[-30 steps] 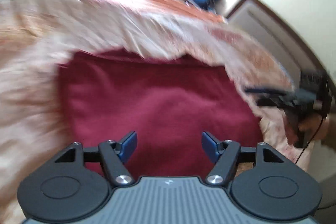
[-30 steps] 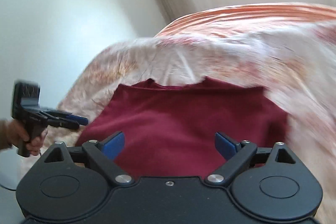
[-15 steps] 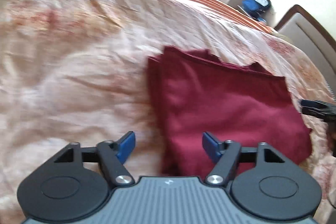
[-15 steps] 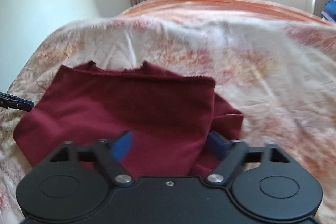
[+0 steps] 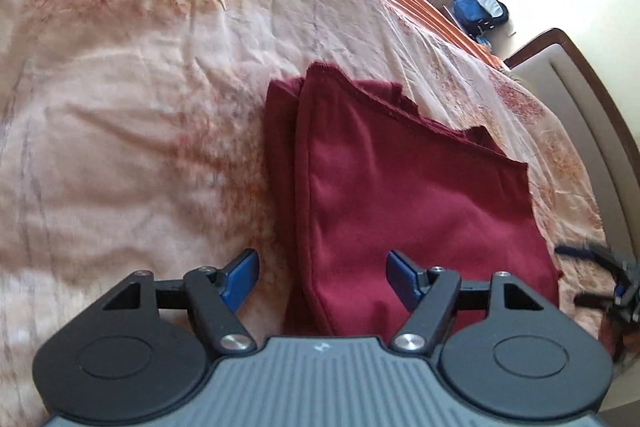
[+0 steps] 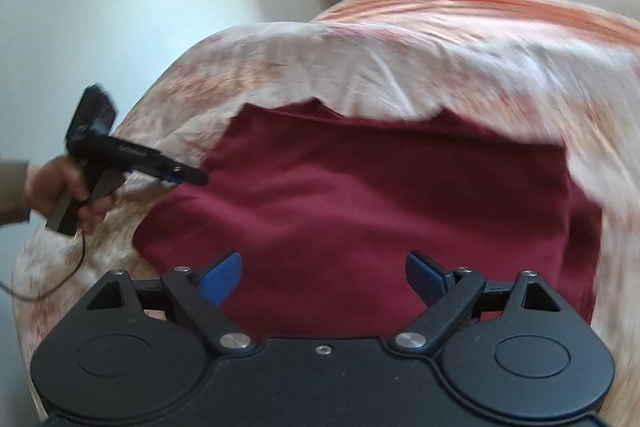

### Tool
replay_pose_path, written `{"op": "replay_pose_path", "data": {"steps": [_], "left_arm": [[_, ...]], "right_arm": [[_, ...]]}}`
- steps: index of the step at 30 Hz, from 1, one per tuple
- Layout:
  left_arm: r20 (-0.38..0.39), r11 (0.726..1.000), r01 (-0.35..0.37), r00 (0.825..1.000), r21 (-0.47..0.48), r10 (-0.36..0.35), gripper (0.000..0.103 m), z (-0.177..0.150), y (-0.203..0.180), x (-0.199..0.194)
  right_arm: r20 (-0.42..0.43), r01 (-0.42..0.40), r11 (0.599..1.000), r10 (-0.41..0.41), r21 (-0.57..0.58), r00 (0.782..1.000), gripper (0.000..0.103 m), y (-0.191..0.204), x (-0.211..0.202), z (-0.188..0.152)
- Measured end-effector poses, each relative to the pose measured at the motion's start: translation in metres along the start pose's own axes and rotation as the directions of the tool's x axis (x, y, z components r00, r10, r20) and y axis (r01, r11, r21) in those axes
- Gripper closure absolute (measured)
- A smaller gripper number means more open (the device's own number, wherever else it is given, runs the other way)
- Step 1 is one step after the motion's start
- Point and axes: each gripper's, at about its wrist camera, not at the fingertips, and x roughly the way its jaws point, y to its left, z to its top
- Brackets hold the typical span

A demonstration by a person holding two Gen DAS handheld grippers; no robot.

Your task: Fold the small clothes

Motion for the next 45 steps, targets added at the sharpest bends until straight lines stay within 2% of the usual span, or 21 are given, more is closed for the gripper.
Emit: {"op": "replay_pose_path", "data": {"steps": [3, 5, 7, 9, 11, 13, 14, 16, 19, 22, 25, 27, 29, 31, 32, 33, 34, 35, 38, 40, 45], "left_arm": [[-0.02, 1.0, -0.01, 1.0, 0.005, 0.01, 0.027, -0.021, 0.0, -0.008], [-0.024, 1.0, -0.001, 1.0, -0.009, 0.001, 0.021, -0.039, 0.0, -0.012], [-0.021, 1.0, 0.009, 1.0, -0.023, -0.009, 0.018, -0.055, -0.003, -0.016], [-0.007, 1.0, 0.004, 1.0, -0.029, -0.004, 0.016, -0.066, -0.006, -0.017], [0.002, 0.999, 0.002, 1.0, -0.038, -0.002, 0.016, -0.071, -0.009, -0.017], [0.011, 0.999, 0.012, 1.0, -0.05, -0.012, 0.016, -0.074, -0.011, -0.016], [0.015, 0.998, 0.02, 1.0, -0.056, -0.019, 0.016, -0.074, -0.01, -0.016], [0.023, 0.997, 0.036, 0.999, -0.065, -0.034, 0.016, -0.075, -0.009, -0.016], [0.036, 0.995, 0.062, 0.998, -0.078, -0.059, 0.016, -0.076, -0.003, -0.017], [0.05, 0.992, 0.088, 0.995, -0.089, -0.084, 0.016, -0.076, 0.001, -0.017], [0.063, 0.989, 0.109, 0.993, -0.098, -0.103, 0.016, -0.076, 0.004, -0.017], [0.07, 0.988, 0.122, 0.991, -0.098, -0.115, 0.016, -0.077, 0.006, -0.017], [0.074, 0.986, 0.131, 0.99, -0.099, -0.124, 0.016, -0.077, 0.007, -0.016], [0.078, 0.984, 0.142, 0.988, -0.104, -0.134, 0.016, -0.076, 0.01, -0.017], [0.08, 0.983, 0.147, 0.987, -0.109, -0.139, 0.016, -0.076, 0.012, -0.018], [0.082, 0.982, 0.151, 0.986, -0.112, -0.142, 0.016, -0.075, 0.015, -0.02], [0.084, 0.981, 0.154, 0.986, -0.116, -0.145, 0.016, -0.074, 0.016, -0.021], [0.089, 0.981, 0.157, 0.985, -0.117, -0.147, 0.016, -0.072, 0.018, -0.022], [0.098, 0.981, 0.159, 0.984, -0.111, -0.148, 0.016, -0.064, 0.024, -0.024], [0.099, 0.982, 0.156, 0.984, -0.102, -0.146, 0.016, -0.054, 0.025, -0.02], [0.087, 0.975, 0.205, 0.977, -0.091, -0.197, 0.016, -0.027, 0.03, -0.004]], "right_arm": [[-0.034, -0.072, 0.977, 0.067, -0.198, 0.997, 0.012, 0.013, 0.009, 0.038], [-0.084, -0.127, 0.929, 0.104, -0.348, 0.991, 0.011, 0.025, 0.027, 0.073], [-0.144, -0.182, 0.858, 0.128, -0.48, 0.981, 0.011, 0.04, 0.055, 0.107], [-0.189, -0.238, 0.799, 0.158, -0.552, 0.969, 0.011, 0.054, 0.09, 0.137], [-0.239, -0.302, 0.757, 0.197, -0.58, 0.951, 0.014, 0.065, 0.125, 0.161], [-0.294, -0.339, 0.701, 0.189, -0.628, 0.937, 0.017, 0.081, 0.161, 0.18], [-0.33, -0.358, 0.66, 0.173, -0.66, 0.928, 0.02, 0.091, 0.177, 0.188], [-0.418, -0.416, 0.552, 0.131, -0.723, 0.899, 0.023, 0.11, 0.205, 0.197], [-0.542, -0.512, 0.392, 0.038, -0.764, 0.839, 0.025, 0.134, 0.239, 0.207], [-0.619, -0.579, 0.306, -0.044, -0.756, 0.784, 0.025, 0.146, 0.26, 0.212], [-0.68, -0.636, 0.259, -0.15, -0.727, 0.717, 0.025, 0.153, 0.287, 0.211], [-0.7, -0.659, 0.235, -0.207, -0.714, 0.684, 0.029, 0.157, 0.302, 0.207], [-0.726, -0.68, 0.253, -0.219, -0.688, 0.652, 0.03, 0.161, 0.315, 0.206], [-0.738, -0.692, 0.257, -0.221, -0.674, 0.637, 0.029, 0.164, 0.323, 0.203], [-0.74, -0.697, 0.247, -0.232, -0.673, 0.632, 0.034, 0.165, 0.326, 0.199], [-0.737, -0.701, 0.227, -0.244, -0.676, 0.631, 0.044, 0.166, 0.327, 0.196], [-0.748, -0.718, 0.213, -0.24, -0.663, 0.619, 0.076, 0.168, 0.327, 0.195], [-0.756, -0.729, 0.204, -0.233, -0.653, 0.612, 0.085, 0.169, 0.324, 0.195], [-0.752, -0.731, 0.179, -0.197, -0.658, 0.629, 0.087, 0.166, 0.307, 0.201], [-0.738, -0.721, 0.157, -0.156, -0.675, 0.657, 0.087, 0.16, 0.287, 0.206], [-0.705, -0.69, 0.155, -0.07, -0.707, 0.706, 0.087, 0.146, 0.245, 0.217]]}}
